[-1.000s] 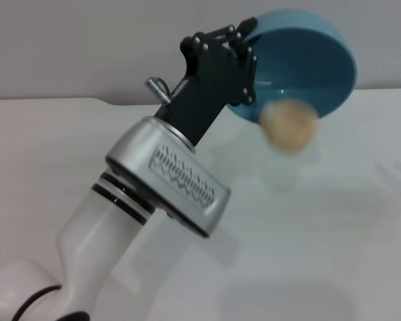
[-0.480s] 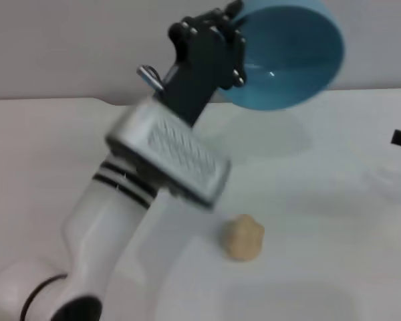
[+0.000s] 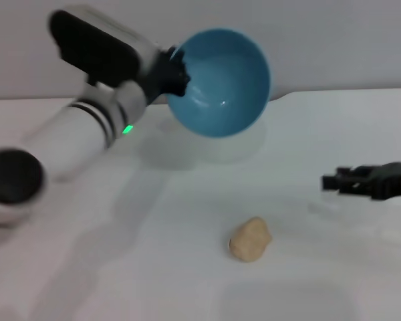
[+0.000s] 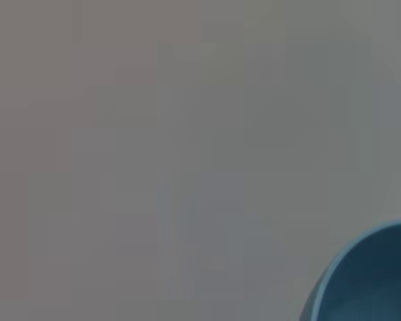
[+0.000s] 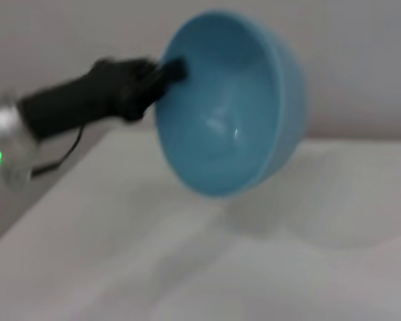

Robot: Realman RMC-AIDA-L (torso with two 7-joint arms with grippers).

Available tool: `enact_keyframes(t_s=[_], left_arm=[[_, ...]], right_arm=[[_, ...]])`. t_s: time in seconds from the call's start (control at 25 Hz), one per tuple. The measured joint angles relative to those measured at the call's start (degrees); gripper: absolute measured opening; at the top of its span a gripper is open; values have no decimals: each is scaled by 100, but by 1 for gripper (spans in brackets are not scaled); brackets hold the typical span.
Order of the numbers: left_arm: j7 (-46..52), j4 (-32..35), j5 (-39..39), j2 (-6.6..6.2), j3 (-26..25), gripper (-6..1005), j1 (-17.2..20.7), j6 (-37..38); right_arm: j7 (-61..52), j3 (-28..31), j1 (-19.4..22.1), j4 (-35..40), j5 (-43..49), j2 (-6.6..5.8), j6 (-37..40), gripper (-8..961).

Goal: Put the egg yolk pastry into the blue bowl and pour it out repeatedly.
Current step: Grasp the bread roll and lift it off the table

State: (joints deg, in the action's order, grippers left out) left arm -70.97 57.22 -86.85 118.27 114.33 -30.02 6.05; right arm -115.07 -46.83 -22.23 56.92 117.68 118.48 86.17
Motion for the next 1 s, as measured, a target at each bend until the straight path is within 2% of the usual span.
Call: enact_keyframes(t_s=[0.12, 0.24, 0.28, 0.32, 0.36, 0.4, 0.44, 0.68, 1.0], left_arm=[[236, -262, -168, -23, -1086, 14, 43, -1627], [971, -644, 160, -92, -2056, 13, 20, -3018], [1248, -740, 427, -104, -2333, 13, 5, -3374], [1838, -824, 1187, -109, -2856, 13, -7, -3957], [1838, -824, 1187, -109, -2856, 13, -7, -3957], [2088, -814, 1537, -103, -3051, 13, -4, -4165], [2572, -735, 2204, -90, -3358, 13, 15, -4580], [3278, -471, 2978, -88, -3652, 14, 84, -5274], [3351, -203, 3057, -63, -3635, 13, 208, -5513]], right_arm=[[-252, -469, -201, 27, 284, -9, 3, 459], [-825, -1056, -521, 143, 873, -26, 9, 457], [-947, -1166, -609, 165, 1025, -28, 8, 456], [-947, -1166, -609, 165, 1025, -28, 8, 455], [-1120, -1330, -728, 181, 1235, -28, -2, 454], [-1214, -1418, -795, 190, 1351, -28, -14, 453], [-1317, -1515, -880, 201, 1483, -29, -31, 453], [-1493, -1988, -1198, 188, 1743, -23, -168, 448], [-1608, -3133, -1437, -287, 1761, 25, -1072, 442]])
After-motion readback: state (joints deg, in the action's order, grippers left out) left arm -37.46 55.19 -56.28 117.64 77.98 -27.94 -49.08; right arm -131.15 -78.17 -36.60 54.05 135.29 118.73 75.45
